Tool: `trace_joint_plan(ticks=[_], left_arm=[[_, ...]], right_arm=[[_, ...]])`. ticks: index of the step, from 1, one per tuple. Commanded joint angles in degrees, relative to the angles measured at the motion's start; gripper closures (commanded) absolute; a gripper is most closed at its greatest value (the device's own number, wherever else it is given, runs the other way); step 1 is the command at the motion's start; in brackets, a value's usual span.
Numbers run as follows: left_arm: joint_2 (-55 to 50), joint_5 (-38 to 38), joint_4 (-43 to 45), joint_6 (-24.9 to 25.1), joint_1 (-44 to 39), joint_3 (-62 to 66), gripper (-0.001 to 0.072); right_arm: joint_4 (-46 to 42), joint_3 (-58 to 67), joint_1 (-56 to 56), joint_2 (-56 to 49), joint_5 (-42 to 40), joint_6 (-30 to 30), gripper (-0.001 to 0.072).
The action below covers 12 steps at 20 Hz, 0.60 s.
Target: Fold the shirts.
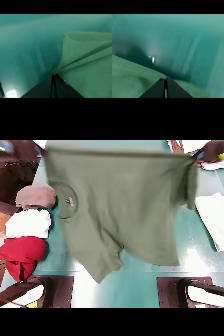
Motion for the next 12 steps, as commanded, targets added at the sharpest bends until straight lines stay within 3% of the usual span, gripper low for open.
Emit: trace_joint_plan(ticks=[1, 6, 8, 9, 10, 11, 12], left_arm=[[-11.17, 7.98, 0.96, 0.04, 0.04, -7.98, 0.0676], [-20.83, 24.33, 0.90, -0.07, 0.04, -7.85, 0.0676], [-22.56, 27.43, 0.90, -0.63, 0.07, -7.85, 0.0675], [-22.97, 27.30, 0.92, -0.81, 0.04, -7.87, 0.0610], [-23.34, 26.86, 0.92, -2.40, 0.07, -7.85, 0.0374], [-23.34, 26.21, 0.96, -3.08, 0.07, -7.85, 0.0263], [-23.21, 25.14, 1.11, -3.06, 0.26, -7.50, 0.0276]], right_arm=[[0.76, -2.51, 1.36, -12.44, -6.29, -0.02, 0.0696], [1.73, -2.51, 1.75, -21.49, -19.12, 0.02, 0.0695], [5.84, -2.51, 1.27, -23.63, -21.44, 0.00, 0.0692], [8.04, -2.51, 1.22, -24.55, -22.32, -0.02, 0.0667], [9.99, -2.49, 0.90, -25.27, -23.34, 0.00, 0.0464], [11.37, -2.49, 0.44, -25.59, -23.91, 0.00, 0.0306], [12.11, -2.47, -0.15, -25.49, -23.78, 0.00, 0.0282]])
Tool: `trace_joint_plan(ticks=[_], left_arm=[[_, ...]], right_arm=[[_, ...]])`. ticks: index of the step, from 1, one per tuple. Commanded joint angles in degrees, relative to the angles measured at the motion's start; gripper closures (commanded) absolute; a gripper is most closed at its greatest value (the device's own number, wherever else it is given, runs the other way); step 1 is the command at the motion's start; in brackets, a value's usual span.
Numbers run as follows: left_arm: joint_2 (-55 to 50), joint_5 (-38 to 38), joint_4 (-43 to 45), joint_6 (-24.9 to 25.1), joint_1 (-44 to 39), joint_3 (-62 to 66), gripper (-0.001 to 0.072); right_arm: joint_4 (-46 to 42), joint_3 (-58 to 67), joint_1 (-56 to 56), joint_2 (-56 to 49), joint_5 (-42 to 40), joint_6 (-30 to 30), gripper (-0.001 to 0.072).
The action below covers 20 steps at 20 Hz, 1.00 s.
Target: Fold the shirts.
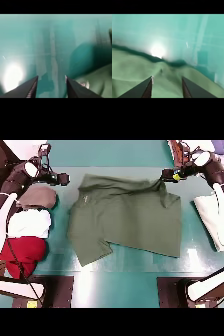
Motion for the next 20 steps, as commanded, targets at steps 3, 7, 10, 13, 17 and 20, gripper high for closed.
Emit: trace_joint_plan(ticks=[3, 7, 10, 13, 17, 20], left_arm=[[-0.24, -11.98, -0.66, -1.46, 3.10, 5.60, 0.0277], [5.31, -29.16, -1.44, 0.22, 7.74, 4.61, 0.0276], [8.85, -35.56, -4.44, 1.95, 8.26, -4.72, 0.0276], [11.93, -34.73, -11.28, 3.61, 8.26, -19.45, 0.0275], [12.85, -30.05, -11.93, 4.15, 8.26, -30.62, 0.0275], [12.85, -27.30, -12.72, 4.13, 8.26, -33.29, 0.0274]], right_arm=[[6.38, 1.70, -3.56, 0.52, 4.48, -0.59, 0.0283], [6.45, -0.48, -7.72, 7.06, 21.11, -6.71, 0.0284], [6.49, -11.41, -9.99, 14.99, 24.30, -8.09, 0.0284], [6.51, -24.33, -11.28, 23.12, 24.35, -8.15, 0.0284], [6.49, -35.65, -12.15, 31.04, 24.30, -8.79, 0.0284], [6.43, -39.87, -12.15, 35.04, 24.22, -8.79, 0.0283]])
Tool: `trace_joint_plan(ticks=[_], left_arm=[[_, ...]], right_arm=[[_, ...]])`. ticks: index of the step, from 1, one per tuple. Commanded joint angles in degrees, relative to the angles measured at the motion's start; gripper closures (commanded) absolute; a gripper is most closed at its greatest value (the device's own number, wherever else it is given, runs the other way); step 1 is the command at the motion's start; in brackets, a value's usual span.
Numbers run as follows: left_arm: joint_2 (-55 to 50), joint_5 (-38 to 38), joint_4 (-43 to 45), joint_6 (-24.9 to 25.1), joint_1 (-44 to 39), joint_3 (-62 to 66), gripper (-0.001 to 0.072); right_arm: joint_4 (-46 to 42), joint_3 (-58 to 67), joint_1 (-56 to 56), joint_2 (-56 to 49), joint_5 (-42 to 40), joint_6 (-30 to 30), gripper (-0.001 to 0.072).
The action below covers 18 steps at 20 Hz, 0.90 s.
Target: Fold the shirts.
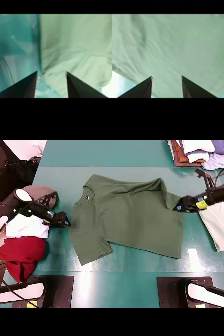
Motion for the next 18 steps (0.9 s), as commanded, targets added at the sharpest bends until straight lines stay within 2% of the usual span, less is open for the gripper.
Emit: trace_joint_plan(ticks=[1, 7, 8, 9, 14, 16, 18], left_arm=[[0.37, 2.54, -3.13, 0.39, -0.02, -5.14, 0.0275], [0.39, 5.90, -3.91, 0.35, -2.49, -6.97, 0.0280], [0.39, 6.80, -4.07, 0.35, -2.99, -6.88, 0.0495], [0.44, 7.45, -4.33, 0.31, -3.10, -6.54, 0.0664], [5.99, 9.53, -4.94, 0.50, -3.10, -4.48, 0.0678], [8.57, 10.01, -4.92, 0.81, -3.10, -4.46, 0.0677], [9.20, 9.70, -4.94, 0.81, -3.10, -4.26, 0.0677]], right_arm=[[0.31, -6.21, -0.20, 5.46, 0.39, -0.37, 0.0284], [0.11, -10.91, -0.74, 9.55, 0.00, -0.33, 0.0284], [0.15, -12.24, -1.66, 10.01, 0.17, -0.33, 0.0284], [0.09, -14.01, -3.13, 10.49, 0.22, -0.31, 0.0284], [-6.40, -26.73, -15.61, 15.06, 1.27, -0.31, 0.0277], [-7.74, -31.74, -22.03, 16.48, 1.92, -0.31, 0.0129], [-7.13, -36.00, -26.05, 16.11, 1.92, -0.31, 0.0137]])
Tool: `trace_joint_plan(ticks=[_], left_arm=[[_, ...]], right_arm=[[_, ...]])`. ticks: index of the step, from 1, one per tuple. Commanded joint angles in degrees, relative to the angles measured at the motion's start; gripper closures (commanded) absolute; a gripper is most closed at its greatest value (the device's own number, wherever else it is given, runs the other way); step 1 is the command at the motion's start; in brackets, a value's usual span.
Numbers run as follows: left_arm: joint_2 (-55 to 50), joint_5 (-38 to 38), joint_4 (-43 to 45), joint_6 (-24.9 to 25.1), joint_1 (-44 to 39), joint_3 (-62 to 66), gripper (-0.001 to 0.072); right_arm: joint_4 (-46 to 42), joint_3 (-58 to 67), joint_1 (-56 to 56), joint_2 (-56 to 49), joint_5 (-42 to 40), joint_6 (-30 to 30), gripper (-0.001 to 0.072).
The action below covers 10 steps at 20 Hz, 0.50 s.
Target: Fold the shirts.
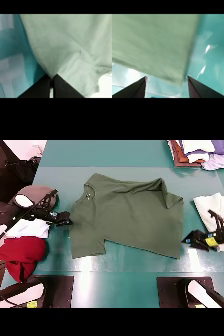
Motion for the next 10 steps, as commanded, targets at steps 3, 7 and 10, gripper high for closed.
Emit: trace_joint_plan(ticks=[3, 7, 10], left_arm=[[1.97, 0.70, -0.09, 0.22, -0.04, 0.37, 0.0677], [1.97, 0.66, -0.07, 0.22, -0.02, 0.37, 0.0677], [1.97, 0.66, -0.04, 0.22, -0.02, 0.37, 0.0677]], right_arm=[[-1.36, -11.17, -6.14, -1.27, -1.11, 0.04, 0.0161], [3.61, -12.63, -1.53, -3.61, -6.97, 0.11, 0.0272], [4.11, -10.69, 1.81, -5.14, -7.98, 0.87, 0.0412]])
